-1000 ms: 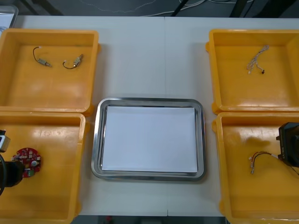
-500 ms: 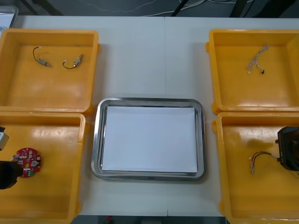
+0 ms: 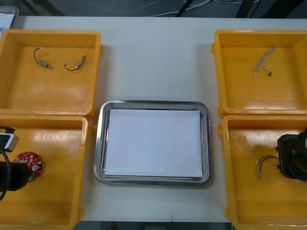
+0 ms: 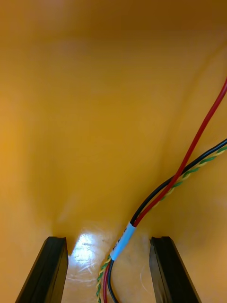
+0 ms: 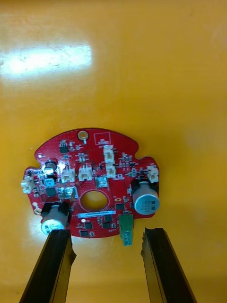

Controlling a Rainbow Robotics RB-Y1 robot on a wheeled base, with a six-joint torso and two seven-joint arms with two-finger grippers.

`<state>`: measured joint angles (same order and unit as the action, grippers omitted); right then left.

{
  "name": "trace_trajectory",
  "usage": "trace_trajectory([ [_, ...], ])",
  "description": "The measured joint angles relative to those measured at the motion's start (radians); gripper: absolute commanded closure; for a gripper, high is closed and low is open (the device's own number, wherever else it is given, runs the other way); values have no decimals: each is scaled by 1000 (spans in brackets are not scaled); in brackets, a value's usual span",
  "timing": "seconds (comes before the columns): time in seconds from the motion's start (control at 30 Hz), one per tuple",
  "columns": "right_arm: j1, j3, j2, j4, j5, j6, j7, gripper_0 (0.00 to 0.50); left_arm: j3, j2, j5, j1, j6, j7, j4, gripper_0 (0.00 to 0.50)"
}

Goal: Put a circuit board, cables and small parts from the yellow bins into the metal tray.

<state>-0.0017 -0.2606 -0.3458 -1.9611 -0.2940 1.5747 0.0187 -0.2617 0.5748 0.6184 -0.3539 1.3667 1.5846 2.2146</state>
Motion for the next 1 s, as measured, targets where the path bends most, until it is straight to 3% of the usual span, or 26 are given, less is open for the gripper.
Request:
trace_trajectory([
  [0.27, 11, 6, 5, 0, 8, -14, 0, 16, 11, -24, -24, -2, -33, 0, -1, 85],
  [0.3, 12, 7, 5, 0, 11, -14, 0, 72, 11, -26, -26, -2, -37, 0, -2, 86],
  [0.37, 12, 8, 5, 0, 13, -14, 0, 338, 11, -30, -30, -2, -42, 0, -2, 85],
  [0.4, 13, 8, 5, 0, 14, -14, 0, 421, 11, -32, -31, -2, -43, 0, -2, 85],
  [0.47, 15, 8, 5, 0, 14, -14, 0, 500, 11, -35, -33, -4, -49, 0, -2, 85],
  [1.0, 7, 9, 2, -1, 9, 30, 0, 500, 11, -50, -33, -67, -120, 0, -2, 86],
])
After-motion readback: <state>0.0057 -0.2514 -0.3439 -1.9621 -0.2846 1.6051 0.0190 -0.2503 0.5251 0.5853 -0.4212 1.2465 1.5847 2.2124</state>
